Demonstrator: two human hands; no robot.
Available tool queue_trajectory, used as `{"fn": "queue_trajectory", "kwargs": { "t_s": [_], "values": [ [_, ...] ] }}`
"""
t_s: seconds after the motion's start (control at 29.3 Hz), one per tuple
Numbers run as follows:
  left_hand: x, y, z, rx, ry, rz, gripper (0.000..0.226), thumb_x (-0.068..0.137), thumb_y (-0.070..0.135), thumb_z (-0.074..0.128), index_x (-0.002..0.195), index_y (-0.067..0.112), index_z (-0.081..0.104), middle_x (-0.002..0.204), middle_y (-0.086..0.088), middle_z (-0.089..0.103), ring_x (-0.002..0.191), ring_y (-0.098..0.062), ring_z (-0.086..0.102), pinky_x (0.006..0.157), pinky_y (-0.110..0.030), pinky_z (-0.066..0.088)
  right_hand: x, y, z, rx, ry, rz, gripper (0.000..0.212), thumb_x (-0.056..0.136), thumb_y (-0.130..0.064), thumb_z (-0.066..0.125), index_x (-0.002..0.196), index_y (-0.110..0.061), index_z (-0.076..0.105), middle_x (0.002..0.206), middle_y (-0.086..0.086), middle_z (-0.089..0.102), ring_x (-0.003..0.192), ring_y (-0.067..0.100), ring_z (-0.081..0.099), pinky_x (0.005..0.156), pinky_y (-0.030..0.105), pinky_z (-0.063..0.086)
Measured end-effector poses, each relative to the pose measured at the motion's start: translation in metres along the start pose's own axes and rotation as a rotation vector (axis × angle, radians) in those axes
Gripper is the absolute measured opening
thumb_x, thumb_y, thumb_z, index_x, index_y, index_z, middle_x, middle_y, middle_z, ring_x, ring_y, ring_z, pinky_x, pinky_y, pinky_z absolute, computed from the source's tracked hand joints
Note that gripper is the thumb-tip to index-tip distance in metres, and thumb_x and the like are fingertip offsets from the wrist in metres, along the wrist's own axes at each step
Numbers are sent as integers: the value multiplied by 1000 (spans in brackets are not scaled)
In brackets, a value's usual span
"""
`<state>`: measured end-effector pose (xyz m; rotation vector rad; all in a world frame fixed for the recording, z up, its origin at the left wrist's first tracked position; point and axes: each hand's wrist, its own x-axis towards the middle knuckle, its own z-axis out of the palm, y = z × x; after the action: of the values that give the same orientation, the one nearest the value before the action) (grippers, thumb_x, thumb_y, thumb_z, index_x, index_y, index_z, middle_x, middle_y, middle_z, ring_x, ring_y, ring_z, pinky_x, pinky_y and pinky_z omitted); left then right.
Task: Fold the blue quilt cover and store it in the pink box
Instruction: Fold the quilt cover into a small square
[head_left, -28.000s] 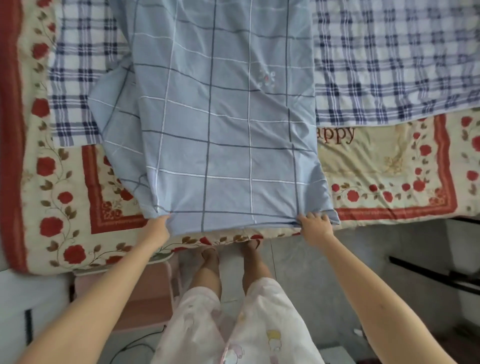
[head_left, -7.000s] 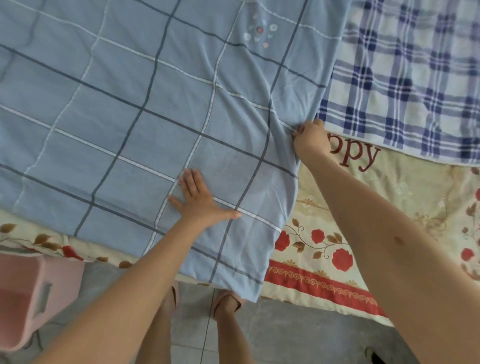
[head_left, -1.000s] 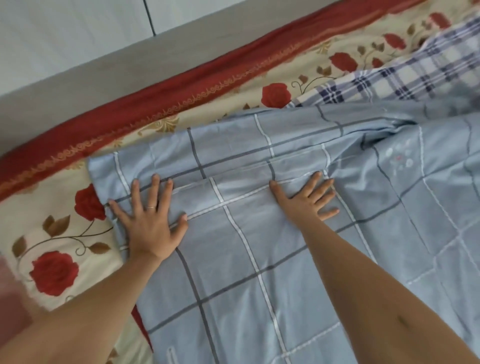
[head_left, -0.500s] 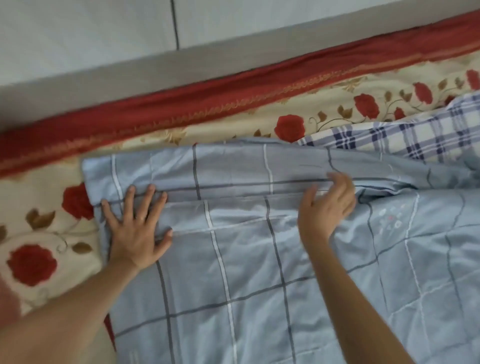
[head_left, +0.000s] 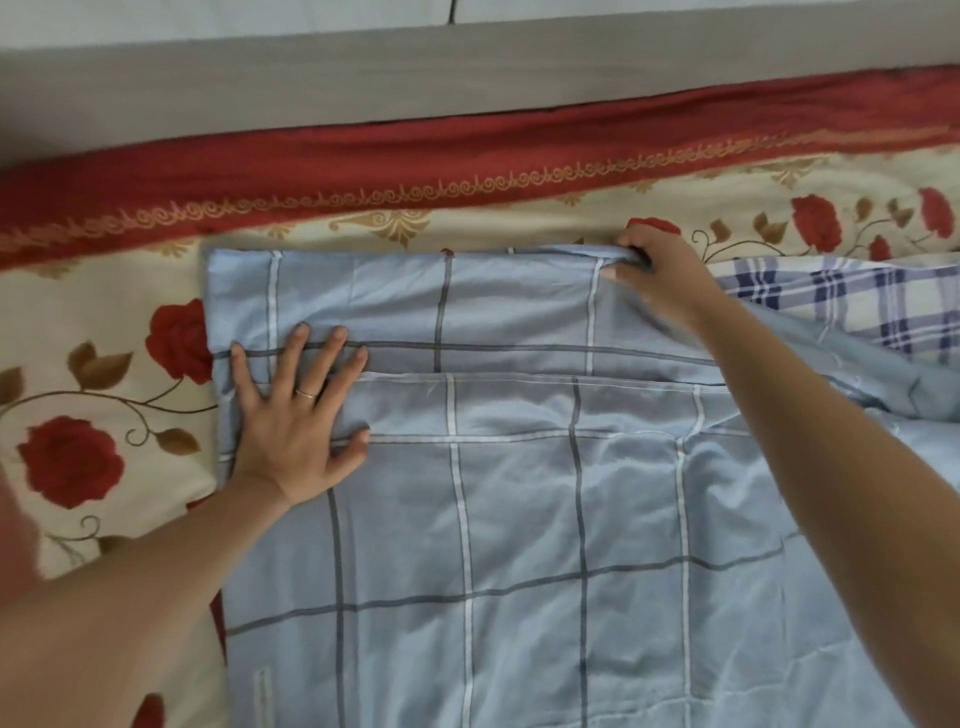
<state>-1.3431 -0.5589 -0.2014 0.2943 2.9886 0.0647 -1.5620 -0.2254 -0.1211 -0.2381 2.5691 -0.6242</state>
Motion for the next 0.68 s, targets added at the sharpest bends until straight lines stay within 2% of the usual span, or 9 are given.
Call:
{"fn": "queue_trajectory", "kwargs": {
  "t_s": [0.1, 0.17, 0.24, 0.34, 0.38, 0.44, 0.51, 0.55, 0.68],
  "values": [
    [-3, 0, 3, -4, 21, -6, 75, 81, 53, 36, 147, 17, 31, 157, -6, 20, 145, -34, 14, 106, -72, 1, 18, 2, 5, -91, -41, -72, 10, 95, -17, 54, 86, -12, 54, 73, -5, 50, 75, 20, 47, 65, 31, 33],
    [-1, 0, 4, -12, 35, -2, 75, 81, 52, 36, 146, 16, 32, 157, -7, 22, 144, -34, 15, 107, -71, 0, 21, 6, 11, -157, 77, -65, 16, 98, -21, 48, 95, -11, 59, 81, 5, 59, 80, 25, 52, 68, 35, 39],
    [0, 0, 5, -20, 43, 2, 74, 81, 52, 36, 146, 16, 33, 157, -7, 22, 144, -34, 15, 107, -71, 0, 17, 7, 21, -225, 231, -68, 22, 97, -24, 47, 104, -8, 61, 97, 12, 61, 90, 31, 55, 76, 37, 40],
    [-1, 3, 5, -18, 32, -6, 74, 81, 52, 36, 146, 17, 31, 157, -7, 22, 144, -34, 15, 107, -71, 1, 4, -7, 37, -382, 416, -243, 29, 96, -33, 50, 111, -10, 58, 110, 13, 56, 97, 29, 51, 82, 37, 35],
    [-1, 4, 5, -16, 25, -7, 74, 81, 52, 36, 146, 17, 32, 157, -7, 22, 144, -34, 15, 107, -72, 1, 0, -14, 39, -439, 413, -343, 29, 95, -34, 51, 111, -10, 58, 109, 12, 57, 96, 28, 52, 81, 37, 36],
    [1, 2, 5, -10, 20, -17, 73, 81, 53, 36, 145, 16, 34, 156, -6, 22, 144, -33, 15, 106, -72, 3, 0, -27, 43, -501, 245, -479, 32, 92, -36, 56, 113, -11, 58, 109, 9, 59, 95, 28, 57, 81, 39, 39],
    [2, 2, 5, -11, 5, -17, 73, 82, 53, 36, 145, 16, 35, 157, -6, 22, 144, -33, 15, 106, -72, 3, 2, -32, 44, -464, 60, -380, 41, 87, -40, 62, 118, -13, 56, 115, 7, 55, 103, 29, 56, 86, 40, 38],
    [3, 2, 5, -17, 0, -14, 73, 82, 53, 36, 145, 16, 35, 157, -6, 22, 144, -33, 15, 106, -72, 3, 4, -32, 44, -438, 27, -312, 44, 85, -41, 65, 119, -14, 55, 117, 7, 52, 106, 29, 53, 87, 39, 37],
    [0, 3, 4, -29, 10, -20, 73, 81, 52, 37, 145, 18, 34, 156, -6, 23, 144, -34, 17, 107, -72, 3, 9, -38, 39, -494, 39, -228, 41, 81, -43, 68, 108, -14, 58, 115, 8, 49, 109, 28, 44, 87, 35, 29]
  ]
}}
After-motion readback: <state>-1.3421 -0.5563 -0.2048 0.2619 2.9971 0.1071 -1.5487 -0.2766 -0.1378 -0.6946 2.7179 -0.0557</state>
